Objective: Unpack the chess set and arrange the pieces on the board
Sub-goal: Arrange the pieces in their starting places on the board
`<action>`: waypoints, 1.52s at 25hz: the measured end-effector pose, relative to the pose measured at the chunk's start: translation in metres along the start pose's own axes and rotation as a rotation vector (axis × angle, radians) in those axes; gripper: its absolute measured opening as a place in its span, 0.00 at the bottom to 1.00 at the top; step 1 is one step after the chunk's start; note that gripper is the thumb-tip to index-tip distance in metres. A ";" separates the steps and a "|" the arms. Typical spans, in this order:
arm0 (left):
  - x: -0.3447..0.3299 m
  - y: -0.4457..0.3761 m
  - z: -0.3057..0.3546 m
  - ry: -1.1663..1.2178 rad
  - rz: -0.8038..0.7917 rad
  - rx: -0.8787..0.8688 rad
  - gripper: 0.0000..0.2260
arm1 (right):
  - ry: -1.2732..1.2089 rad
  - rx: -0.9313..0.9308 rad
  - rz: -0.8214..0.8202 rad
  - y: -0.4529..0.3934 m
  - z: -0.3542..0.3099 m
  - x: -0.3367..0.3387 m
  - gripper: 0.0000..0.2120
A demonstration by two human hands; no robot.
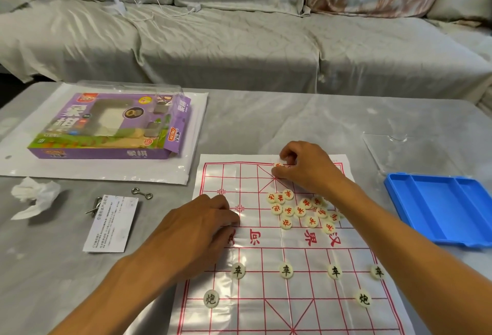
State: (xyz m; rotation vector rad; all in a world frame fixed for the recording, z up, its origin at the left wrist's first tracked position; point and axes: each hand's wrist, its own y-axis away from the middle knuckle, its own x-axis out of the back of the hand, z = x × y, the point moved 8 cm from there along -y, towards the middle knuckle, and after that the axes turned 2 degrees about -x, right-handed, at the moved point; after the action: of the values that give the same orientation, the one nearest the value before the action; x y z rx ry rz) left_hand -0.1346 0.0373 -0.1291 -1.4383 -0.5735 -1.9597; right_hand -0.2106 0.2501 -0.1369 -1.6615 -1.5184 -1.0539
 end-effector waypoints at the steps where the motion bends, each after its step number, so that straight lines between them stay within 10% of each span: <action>1: 0.000 0.000 0.000 0.000 0.002 0.001 0.14 | -0.003 -0.022 0.011 -0.001 0.001 0.000 0.13; 22: -0.001 0.003 -0.002 -0.033 0.036 -0.007 0.12 | 0.135 0.044 0.089 0.035 0.019 0.030 0.16; 31: -0.022 0.008 -0.002 -0.049 -0.165 0.083 0.35 | 0.468 -0.063 -0.261 0.074 0.076 0.015 0.36; 38: -0.017 0.005 0.001 -0.045 -0.158 0.075 0.37 | 0.210 0.024 0.097 0.048 0.026 0.041 0.16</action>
State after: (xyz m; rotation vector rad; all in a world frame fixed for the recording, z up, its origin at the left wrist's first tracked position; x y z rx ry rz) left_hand -0.1270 0.0382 -0.1456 -1.4313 -0.7941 -2.0082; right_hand -0.1595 0.2860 -0.1104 -1.5401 -1.2976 -1.1154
